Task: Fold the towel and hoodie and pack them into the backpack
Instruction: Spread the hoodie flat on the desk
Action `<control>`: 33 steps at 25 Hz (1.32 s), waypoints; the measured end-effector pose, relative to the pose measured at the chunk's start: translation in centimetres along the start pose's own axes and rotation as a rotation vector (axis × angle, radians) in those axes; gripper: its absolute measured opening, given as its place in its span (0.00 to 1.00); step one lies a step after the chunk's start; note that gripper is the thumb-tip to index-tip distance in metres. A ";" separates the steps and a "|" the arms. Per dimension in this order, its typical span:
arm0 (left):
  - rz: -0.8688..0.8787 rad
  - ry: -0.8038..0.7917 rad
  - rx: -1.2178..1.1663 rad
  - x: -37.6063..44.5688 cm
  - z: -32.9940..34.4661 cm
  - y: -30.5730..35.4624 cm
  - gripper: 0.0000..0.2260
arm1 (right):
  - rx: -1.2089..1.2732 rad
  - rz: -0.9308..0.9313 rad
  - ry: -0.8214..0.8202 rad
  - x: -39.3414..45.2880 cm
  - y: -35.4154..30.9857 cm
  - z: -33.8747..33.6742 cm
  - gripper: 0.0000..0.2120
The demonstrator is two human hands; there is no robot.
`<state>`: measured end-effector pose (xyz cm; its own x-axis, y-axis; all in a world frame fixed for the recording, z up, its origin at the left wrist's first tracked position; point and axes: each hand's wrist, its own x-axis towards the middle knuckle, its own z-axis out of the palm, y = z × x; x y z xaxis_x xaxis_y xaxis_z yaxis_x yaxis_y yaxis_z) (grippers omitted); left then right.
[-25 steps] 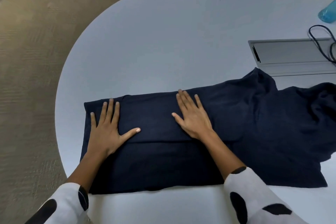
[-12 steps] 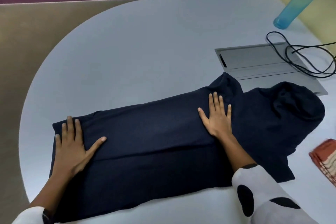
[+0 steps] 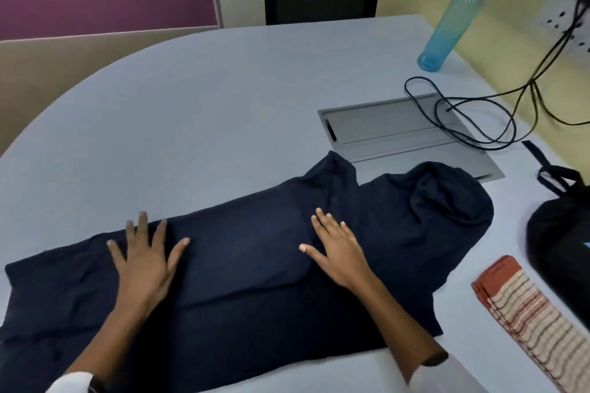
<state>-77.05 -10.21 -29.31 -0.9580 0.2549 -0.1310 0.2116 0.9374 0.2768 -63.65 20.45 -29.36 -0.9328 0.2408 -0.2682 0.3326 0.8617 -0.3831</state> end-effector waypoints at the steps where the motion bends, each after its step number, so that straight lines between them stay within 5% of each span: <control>1: 0.056 -0.006 -0.033 0.8 0.5 2.5 0.29 | 0.130 0.010 0.071 0.1 0.6 -1.3 0.31; 3: 0.167 -0.001 -0.118 2.2 1.3 7.2 0.25 | 0.400 0.093 0.332 1.5 2.0 -3.9 0.11; 6: 0.312 -0.032 -0.242 4.2 2.1 13.4 0.23 | 0.589 0.266 0.523 5.0 4.3 -7.3 0.05; 11: 0.274 -0.178 -0.475 7.1 2.5 21.1 0.25 | 0.658 0.468 0.232 9.1 6.9 -7.7 0.31; 15: 0.153 -0.289 -0.487 8.8 3.2 24.9 0.28 | 0.986 0.480 0.216 10.1 8.4 -7.2 0.14; 17: 0.195 -0.231 -0.359 9.0 3.0 26.1 0.09 | 1.203 0.446 0.160 9.8 8.7 -7.8 0.09; 22: 0.513 -0.159 -0.478 4.7 0.7 26.3 0.14 | 1.460 0.218 0.057 9.2 11.1 -9.3 0.05; 25: 0.754 -0.191 -0.342 1.8 0.6 24.4 0.15 | 1.533 0.086 -0.017 8.9 12.6 -10.0 0.07; 28: 0.826 -0.199 -0.236 0.5 1.3 23.7 0.19 | 1.370 0.032 -0.115 8.6 13.3 -10.8 0.10; 33: 0.685 -0.305 -0.318 0.5 1.0 23.7 0.17 | 0.590 0.019 -0.052 9.4 12.5 -12.2 0.20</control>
<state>-72.30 12.37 -23.79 -0.5313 0.8438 -0.0757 0.6223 0.4493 0.6411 -69.90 38.96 -25.88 -0.9229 0.2189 -0.3167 0.3839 0.4603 -0.8004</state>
